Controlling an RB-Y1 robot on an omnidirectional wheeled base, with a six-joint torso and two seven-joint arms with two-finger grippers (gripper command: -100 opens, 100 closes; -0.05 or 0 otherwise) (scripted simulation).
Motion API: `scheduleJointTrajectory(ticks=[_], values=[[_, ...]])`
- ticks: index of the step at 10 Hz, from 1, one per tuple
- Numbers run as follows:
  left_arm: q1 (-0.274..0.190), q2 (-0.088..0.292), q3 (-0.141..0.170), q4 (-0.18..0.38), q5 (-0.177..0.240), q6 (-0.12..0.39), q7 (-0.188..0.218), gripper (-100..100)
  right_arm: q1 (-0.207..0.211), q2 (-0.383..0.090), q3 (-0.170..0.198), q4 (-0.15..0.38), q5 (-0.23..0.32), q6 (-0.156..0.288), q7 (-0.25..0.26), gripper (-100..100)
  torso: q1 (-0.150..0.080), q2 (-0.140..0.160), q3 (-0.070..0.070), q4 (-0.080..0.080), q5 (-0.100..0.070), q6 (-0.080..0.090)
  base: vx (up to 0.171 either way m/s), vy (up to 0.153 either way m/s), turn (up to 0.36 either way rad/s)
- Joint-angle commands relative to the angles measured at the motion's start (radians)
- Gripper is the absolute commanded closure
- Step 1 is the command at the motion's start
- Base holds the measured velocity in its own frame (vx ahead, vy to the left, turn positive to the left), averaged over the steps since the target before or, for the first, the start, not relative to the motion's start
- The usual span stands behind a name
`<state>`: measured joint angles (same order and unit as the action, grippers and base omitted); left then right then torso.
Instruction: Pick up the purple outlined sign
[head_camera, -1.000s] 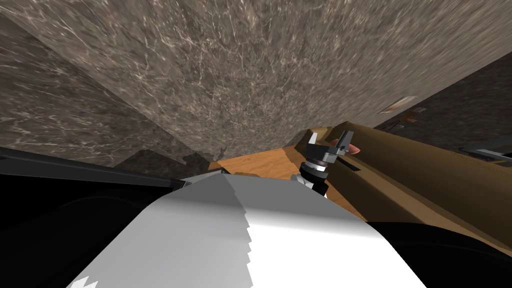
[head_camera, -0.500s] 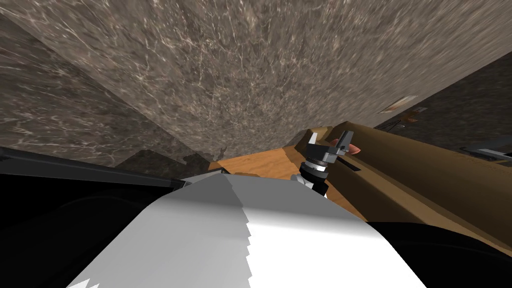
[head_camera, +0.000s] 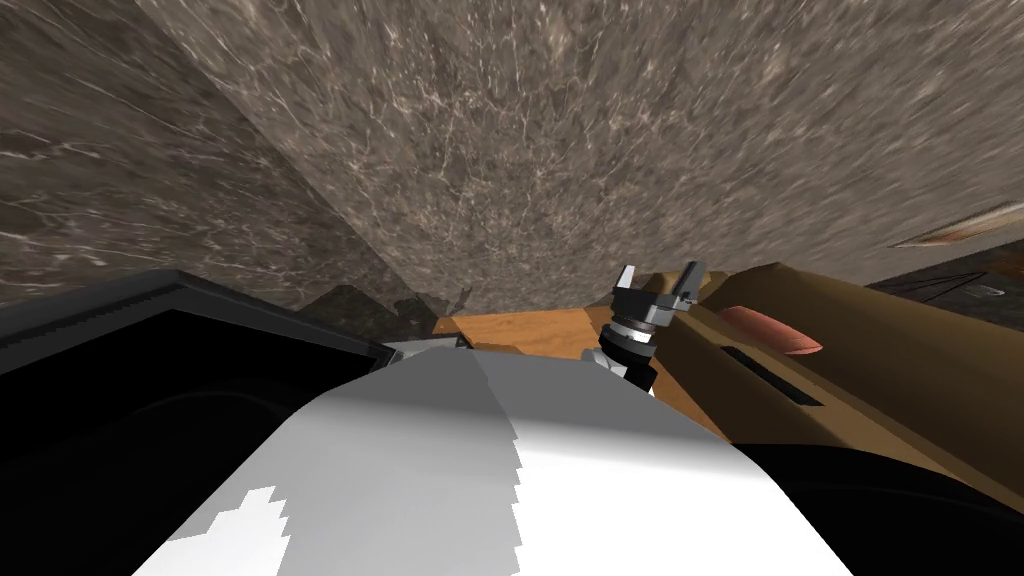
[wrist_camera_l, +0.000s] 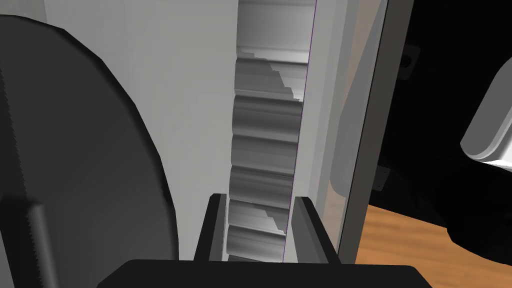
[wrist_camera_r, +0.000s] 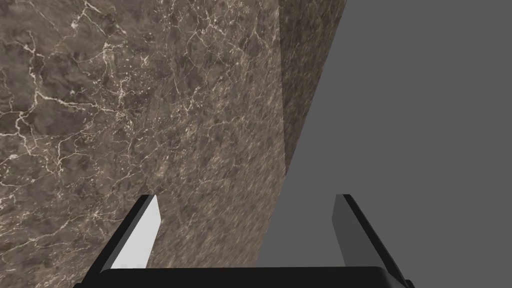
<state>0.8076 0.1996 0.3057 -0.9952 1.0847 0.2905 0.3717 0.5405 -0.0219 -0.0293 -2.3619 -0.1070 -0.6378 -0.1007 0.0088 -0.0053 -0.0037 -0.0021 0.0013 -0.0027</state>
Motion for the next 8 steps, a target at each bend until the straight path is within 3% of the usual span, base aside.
scheduleJointTrajectory(ticks=[1,4,6,7,8], values=[[0.033,-0.012,-0.02,-0.05,-0.022,-0.001,-0.025,100,0.0,0.0,0.0,0.0,0.0,0.0,0.0,0,0.0,0.0,0.0,0.0,0.0,0.0,0.127,0.102,0.362],[0.074,-0.027,-0.044,-0.127,-0.054,0.0,-0.049,100,0.0,0.0,0.0,0.0,0.0,0.0,0.0,0,-0.003,0.001,0.001,0.001,-0.001,0.003,0.11,0.056,0.225],[0.115,-0.042,-0.067,-0.195,-0.086,0.001,-0.073,100,0.0,0.0,0.0,0.0,0.0,0.0,0.0,0,-0.003,0.002,0.001,0.0,-0.002,0.001,0.126,0.064,0.37],[0.105,-0.041,-0.055,-0.179,-0.089,0.006,-0.057,100,0.0,0.0,0.0,0.0,0.0,0.0,0.0,0,-0.004,0.0,0.0,0.0,-0.001,0.001,0.067,0.013,0.058],[0.107,-0.043,-0.056,-0.183,-0.092,0.007,-0.059,0,-0.001,0.0,0.0,0.0,0.0,0.0,0.0,0,-0.005,0.004,0.002,0.001,-0.002,0.002,0.012,0.001,-0.011]])
